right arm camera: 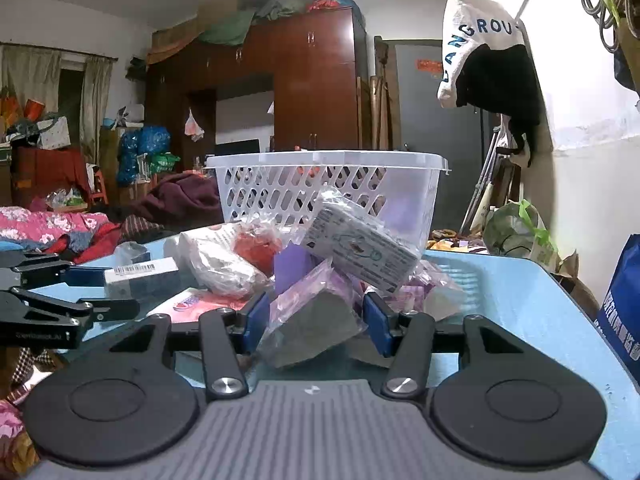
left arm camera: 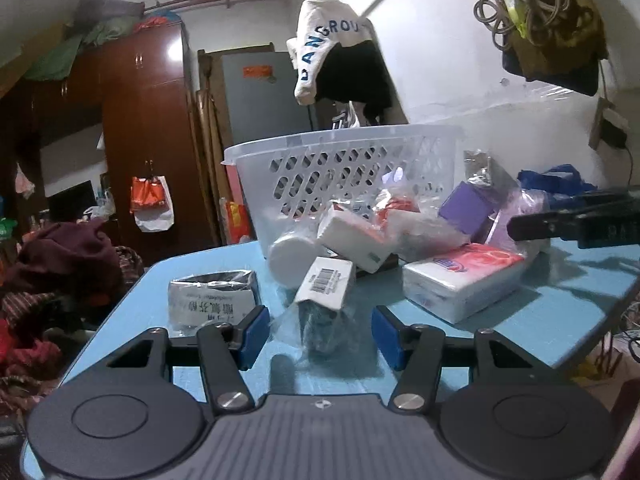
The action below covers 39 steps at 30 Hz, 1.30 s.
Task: Organize objects
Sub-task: 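Grasp a white barcode box with the left tool while the right tool grasps a purple wrapped packet, then lift both items over the white basket and open both tools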
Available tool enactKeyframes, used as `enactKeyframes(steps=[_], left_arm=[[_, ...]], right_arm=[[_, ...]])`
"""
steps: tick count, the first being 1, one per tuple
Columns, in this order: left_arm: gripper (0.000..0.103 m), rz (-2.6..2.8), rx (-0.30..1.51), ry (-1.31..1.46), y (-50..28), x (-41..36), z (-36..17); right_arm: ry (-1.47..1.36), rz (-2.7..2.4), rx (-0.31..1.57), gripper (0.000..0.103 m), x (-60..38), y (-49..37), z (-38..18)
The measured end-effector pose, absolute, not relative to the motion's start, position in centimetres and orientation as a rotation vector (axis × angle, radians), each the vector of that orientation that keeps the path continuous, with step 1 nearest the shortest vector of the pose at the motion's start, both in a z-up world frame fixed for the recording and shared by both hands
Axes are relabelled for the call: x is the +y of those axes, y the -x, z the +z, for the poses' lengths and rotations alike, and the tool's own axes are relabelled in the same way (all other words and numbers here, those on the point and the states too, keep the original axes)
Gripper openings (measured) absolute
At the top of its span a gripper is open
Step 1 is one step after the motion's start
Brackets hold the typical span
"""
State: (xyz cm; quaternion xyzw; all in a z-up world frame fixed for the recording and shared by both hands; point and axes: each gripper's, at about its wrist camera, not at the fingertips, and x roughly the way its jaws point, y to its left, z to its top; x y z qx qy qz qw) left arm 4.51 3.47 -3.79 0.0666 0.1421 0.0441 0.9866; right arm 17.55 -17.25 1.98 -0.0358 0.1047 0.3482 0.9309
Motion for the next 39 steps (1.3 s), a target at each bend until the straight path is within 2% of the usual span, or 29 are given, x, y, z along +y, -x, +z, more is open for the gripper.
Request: enactKeyframes(steps=[5,6,9,39], left_arm=[[0.060,0.067,0.308,-0.060,-5.3,4.5,-3.8],[0.050,0.069,0.307,-0.064,-5.4,4.4,-3.8],[0.046,0.092,0.274,-0.070,-4.8,4.2,-3.7],[0.045,0.089,0.192,-0.053,-3.1,4.0,-2.9]], right_arm=[[0.081,0.717,0.216,0.058,-17.2,-17.8,1.7],[0.080,0.721,0.218,0.057,-17.2,-17.8,1.7],[0.057,0.731,0.206,0.051,-17.8,-17.6,1.8],[0.036,0.673,0.185,0.050,-21.2,-16.3,2.9]])
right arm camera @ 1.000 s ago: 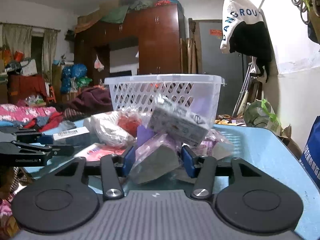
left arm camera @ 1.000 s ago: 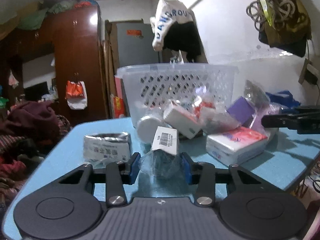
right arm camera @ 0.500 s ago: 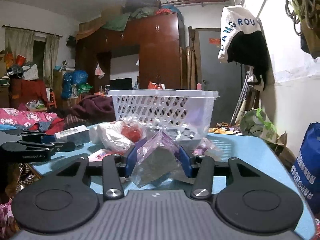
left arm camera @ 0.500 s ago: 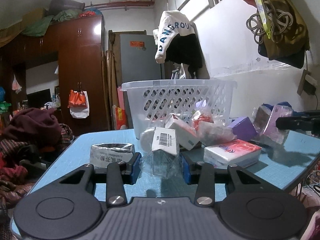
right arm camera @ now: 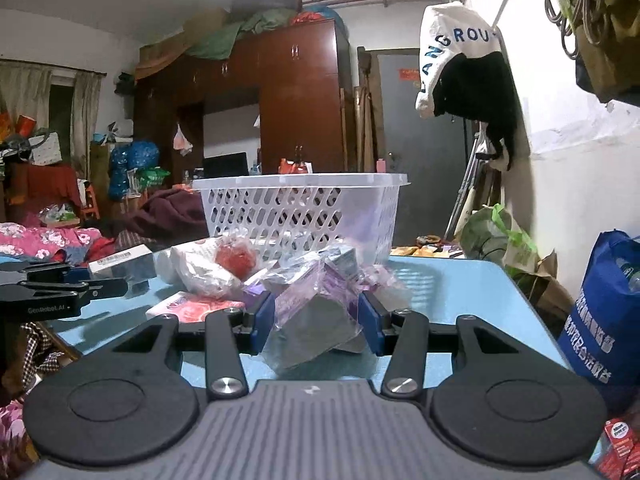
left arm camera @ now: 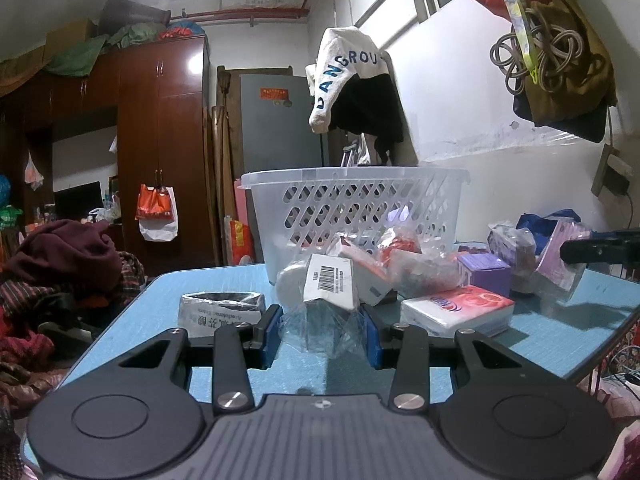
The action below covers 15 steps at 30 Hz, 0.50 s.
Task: Organize objects
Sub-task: 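Lift both items over the white basket and open both tools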
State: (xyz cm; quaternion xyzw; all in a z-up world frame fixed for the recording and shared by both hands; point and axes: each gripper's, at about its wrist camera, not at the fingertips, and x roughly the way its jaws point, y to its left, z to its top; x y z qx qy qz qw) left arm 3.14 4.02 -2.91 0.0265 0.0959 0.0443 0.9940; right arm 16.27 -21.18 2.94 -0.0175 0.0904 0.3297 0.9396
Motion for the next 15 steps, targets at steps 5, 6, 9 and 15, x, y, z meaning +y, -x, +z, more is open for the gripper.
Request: enactKeyframes(steps=[5,6,9,15], left_arm=[[0.045,0.090,0.185,-0.036,-3.0,4.1,-2.6],[0.045,0.088,0.182,-0.028,-2.9,4.1,-2.5],[0.045,0.090,0.167,-0.011,-2.9,4.1,-1.8],[0.045,0.065,0.128,0.062,-4.8,4.7,1.1]], right_arm=[[0.028,0.648,0.173,0.050,-21.4,-16.2,3.3],[0.018,0.648,0.168,0.050,-21.7,-16.2,3.4],[-0.009,0.643,0.143,0.050,-22.3,-16.2,4.4],[-0.008,0.668,0.103,0.050,-20.5,-18.6,8.3]])
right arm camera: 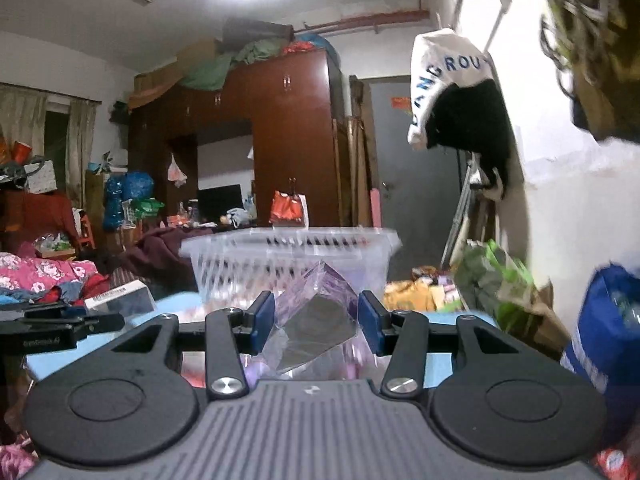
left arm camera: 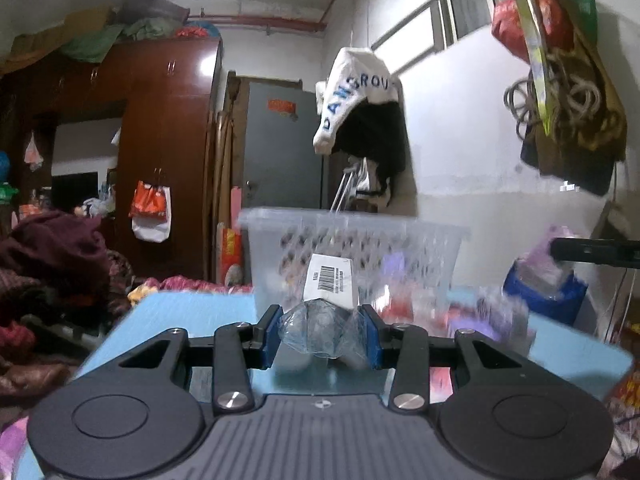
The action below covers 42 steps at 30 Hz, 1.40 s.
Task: Organize objects
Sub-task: 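Lift both items over the white basket and open both tools, then grasp a silver-wrapped printed box with the left tool while the right tool grasps a dark wrapped box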
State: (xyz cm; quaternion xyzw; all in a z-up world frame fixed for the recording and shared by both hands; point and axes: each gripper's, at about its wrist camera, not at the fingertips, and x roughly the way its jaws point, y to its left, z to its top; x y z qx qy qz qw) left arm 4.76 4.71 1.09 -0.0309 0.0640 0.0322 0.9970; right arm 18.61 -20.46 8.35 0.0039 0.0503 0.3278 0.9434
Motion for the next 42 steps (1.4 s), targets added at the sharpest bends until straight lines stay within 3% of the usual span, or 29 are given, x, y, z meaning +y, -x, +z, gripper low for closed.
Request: enactKeyframes(steps=[8,13,15,17,19,21,24,31,38,40,42], left_arm=[[0.045,0.061,0.149,0.086,-13.9,5.9,9.4],[0.047,0.037,0.268,0.119,-21.0,6.3,10.0],[0.062,0.027,0.295,0.081,-22.4,5.9,9.4],[0.069,0.067,0.311,0.056,-22.3,5.8,8.8],[0.069,0.049,0.272,0.065,-20.1,6.4,8.5],[0.080,0.030,0.241,0.076,-16.9,7.1,8.1],[0.095,0.132,0.173,0.049,-11.5,8.0,6.2],[0.096,0.159,0.252,0.112,-6.1,10.5,0.6],[0.093,0.189,0.364,0.057,-7.3,10.4,-1.2],[0.093,0.201,0.382,0.035,-7.6,10.1,-0.8],[0.093,0.219,0.413,0.006,-8.1,9.8,-0.6]], right_arm=[[0.007,0.694,0.154,0.050,-14.4,-26.7,14.6],[0.033,0.675,0.238,0.050,-11.6,-30.5,14.8],[0.062,0.660,0.255,0.052,-11.0,-31.1,14.1],[0.071,0.678,0.279,0.062,-11.0,-31.2,13.2],[0.025,0.703,0.238,0.094,-12.7,-29.5,12.8],[-0.004,0.731,0.190,0.101,-15.2,-27.1,12.0],[0.025,0.691,0.152,0.103,-18.5,-22.7,9.0],[0.015,0.679,0.183,0.103,-20.3,-18.2,2.6],[0.124,0.634,0.189,0.098,-17.8,-18.4,2.8],[0.134,0.632,0.201,0.089,-17.5,-18.4,2.9],[0.153,0.626,0.201,0.088,-17.3,-18.5,2.9]])
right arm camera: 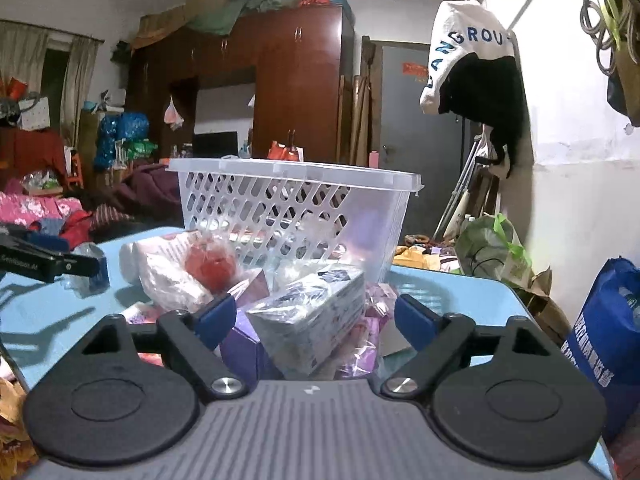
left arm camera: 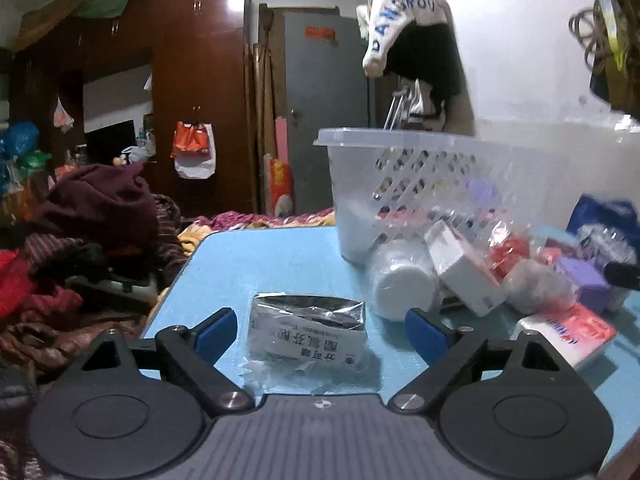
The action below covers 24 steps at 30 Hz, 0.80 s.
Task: Organize objects
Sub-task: 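Grasp a silver-wrapped printed box with the left tool while the right tool grasps a dark wrapped box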
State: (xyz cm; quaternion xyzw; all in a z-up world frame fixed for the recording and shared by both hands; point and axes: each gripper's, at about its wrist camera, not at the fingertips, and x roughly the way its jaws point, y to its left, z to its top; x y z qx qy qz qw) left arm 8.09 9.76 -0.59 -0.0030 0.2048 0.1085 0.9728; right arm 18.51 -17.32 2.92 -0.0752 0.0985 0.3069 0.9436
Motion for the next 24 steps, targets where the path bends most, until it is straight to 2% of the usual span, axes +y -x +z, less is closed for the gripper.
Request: enactKeyframes(steps=[3,5,6,7,8,10,12,24], left_arm=[[0.093,0.245,0.507,-0.043,-9.2,9.1,-0.9],[0.087,0.282,0.530,-0.071,-9.5,8.7,-1.0],[0.081,0.283,0.531,-0.061,-9.5,8.8,-1.0],[0.079,0.284,0.529,-0.046,-9.4,8.9,-0.9],[0.078,0.279,0.527,-0.027,-9.2,9.2,-0.9],[0.076,0.272,0.511,-0.007,-8.8,9.5,-0.9],[0.073,0.255,0.475,0.004,-8.3,9.7,-0.9],[0.072,0.186,0.199,-0.032,-4.0,6.5,-1.3]], right_arm=[[0.165,0.624,0.213,0.084,-17.2,-19.1,2.9],[0.169,0.627,0.218,0.080,-17.1,-19.1,2.8],[0.168,0.629,0.221,0.075,-17.1,-19.1,2.8],[0.166,0.628,0.224,0.068,-17.1,-19.2,2.8],[0.160,0.628,0.226,0.066,-17.2,-19.3,2.8],[0.150,0.628,0.225,0.045,-17.3,-19.3,2.7],[0.133,0.628,0.220,0.045,-17.6,-19.2,2.6],[0.081,0.645,0.177,0.044,-19.5,-17.5,2.8]])
